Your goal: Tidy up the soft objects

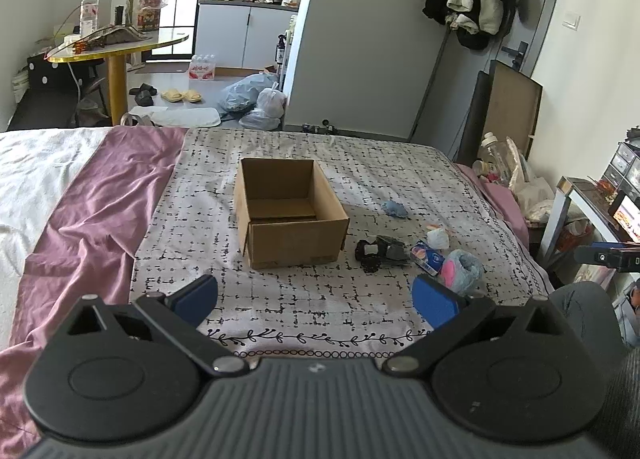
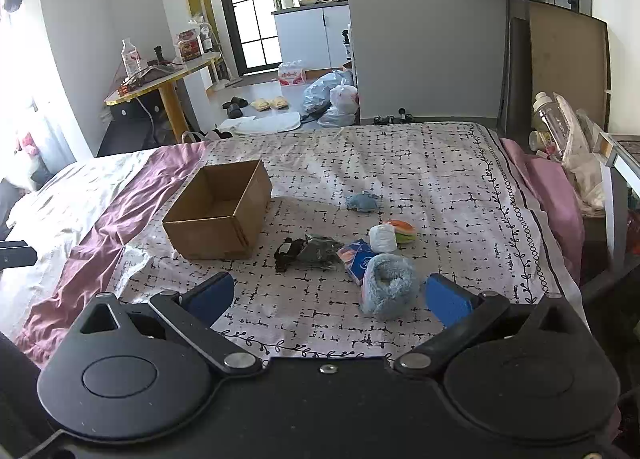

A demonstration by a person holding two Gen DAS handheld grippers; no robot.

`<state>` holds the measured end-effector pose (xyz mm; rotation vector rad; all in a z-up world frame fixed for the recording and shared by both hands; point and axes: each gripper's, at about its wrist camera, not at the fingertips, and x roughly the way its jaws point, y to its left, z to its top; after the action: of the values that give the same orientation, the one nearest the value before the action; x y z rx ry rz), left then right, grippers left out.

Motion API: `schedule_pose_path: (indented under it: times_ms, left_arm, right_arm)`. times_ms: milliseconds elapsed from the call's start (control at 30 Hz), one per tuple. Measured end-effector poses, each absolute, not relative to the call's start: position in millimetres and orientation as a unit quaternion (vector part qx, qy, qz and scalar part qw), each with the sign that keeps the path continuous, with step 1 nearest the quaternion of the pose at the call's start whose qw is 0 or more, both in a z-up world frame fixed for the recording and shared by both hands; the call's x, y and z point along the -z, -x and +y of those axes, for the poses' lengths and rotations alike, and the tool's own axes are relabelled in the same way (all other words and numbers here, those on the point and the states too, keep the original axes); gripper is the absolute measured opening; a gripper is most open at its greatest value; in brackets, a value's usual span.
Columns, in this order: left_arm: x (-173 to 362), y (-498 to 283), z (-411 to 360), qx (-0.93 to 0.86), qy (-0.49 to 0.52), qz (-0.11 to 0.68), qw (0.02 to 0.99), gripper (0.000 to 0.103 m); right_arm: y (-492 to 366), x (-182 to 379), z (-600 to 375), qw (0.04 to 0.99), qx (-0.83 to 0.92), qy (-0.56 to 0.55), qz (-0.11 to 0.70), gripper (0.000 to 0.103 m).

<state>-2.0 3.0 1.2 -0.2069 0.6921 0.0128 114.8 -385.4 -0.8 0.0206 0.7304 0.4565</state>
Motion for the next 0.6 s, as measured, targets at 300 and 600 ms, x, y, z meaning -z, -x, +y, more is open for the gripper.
schedule_pose_path:
  times_ms: [300, 600]
  left_arm:
    - [0.0, 1.2, 3.5, -0.004, 0.105, 0.34, 0.935, 0.103]
    - [1.2, 1.1, 4.9, -0.006, 0.108, 0.34, 0.934, 0.103]
  right_arm:
    - [-116.3, -0.9, -388.4, 0.911, -0.217, -0.011, 0.351, 0.103]
    - [-116.3, -4.0, -387.7, 0.912, -0.214, -0.014, 0.349, 0.103]
